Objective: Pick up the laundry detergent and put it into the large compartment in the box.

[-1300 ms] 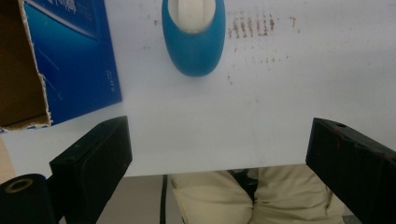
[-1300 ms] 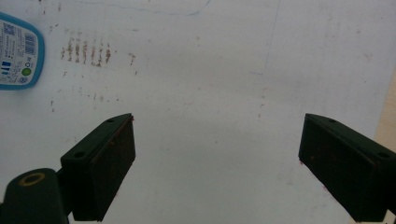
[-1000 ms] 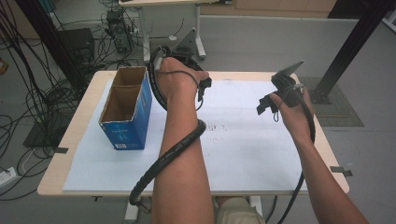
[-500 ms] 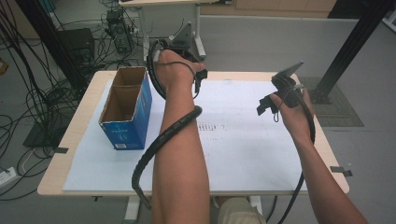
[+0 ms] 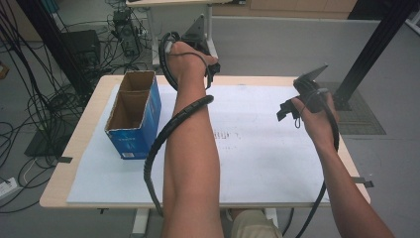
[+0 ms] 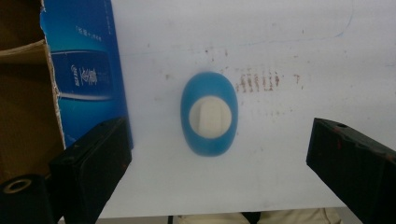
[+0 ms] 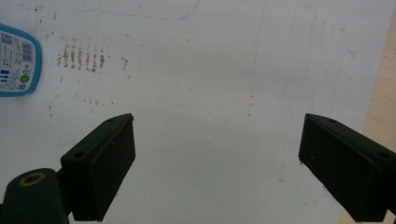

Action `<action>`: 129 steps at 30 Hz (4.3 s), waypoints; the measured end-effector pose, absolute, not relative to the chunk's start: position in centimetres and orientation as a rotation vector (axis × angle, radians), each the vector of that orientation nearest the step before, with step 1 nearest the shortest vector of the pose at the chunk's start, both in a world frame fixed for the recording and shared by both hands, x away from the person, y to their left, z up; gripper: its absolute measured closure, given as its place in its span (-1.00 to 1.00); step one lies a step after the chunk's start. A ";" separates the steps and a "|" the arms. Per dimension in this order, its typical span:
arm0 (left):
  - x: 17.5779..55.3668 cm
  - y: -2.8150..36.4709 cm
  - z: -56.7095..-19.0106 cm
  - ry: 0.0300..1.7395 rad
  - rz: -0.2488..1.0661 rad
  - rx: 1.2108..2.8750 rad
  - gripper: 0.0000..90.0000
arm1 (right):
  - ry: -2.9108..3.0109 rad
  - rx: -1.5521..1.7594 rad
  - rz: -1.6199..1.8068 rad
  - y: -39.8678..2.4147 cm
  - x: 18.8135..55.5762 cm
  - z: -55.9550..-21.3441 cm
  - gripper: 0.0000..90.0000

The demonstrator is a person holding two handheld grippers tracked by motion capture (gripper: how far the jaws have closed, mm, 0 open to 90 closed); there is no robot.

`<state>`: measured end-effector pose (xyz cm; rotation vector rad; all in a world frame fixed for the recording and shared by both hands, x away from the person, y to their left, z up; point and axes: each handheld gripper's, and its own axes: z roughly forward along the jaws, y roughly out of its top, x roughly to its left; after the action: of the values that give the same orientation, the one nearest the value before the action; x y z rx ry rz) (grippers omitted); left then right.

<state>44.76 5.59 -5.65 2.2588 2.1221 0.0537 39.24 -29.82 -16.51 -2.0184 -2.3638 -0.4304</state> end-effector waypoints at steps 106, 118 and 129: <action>46.4 6.1 -16.6 2.145 -0.102 2.284 -0.86 | -2.408 -1.986 -0.397 -28.4 39.6 -17.2 -0.76; 46.2 6.1 -16.3 2.148 -0.087 2.283 -0.85 | -2.408 -1.981 -0.394 -28.1 39.6 -17.2 -0.76; 46.3 6.4 -16.2 2.145 -0.092 2.278 -0.85 | -2.411 -1.979 -0.392 -28.0 39.7 -17.2 -0.75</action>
<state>46.25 6.36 -16.23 2.2777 2.1452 -0.0918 39.68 -28.00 -17.20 -1.9792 -2.4113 -0.3915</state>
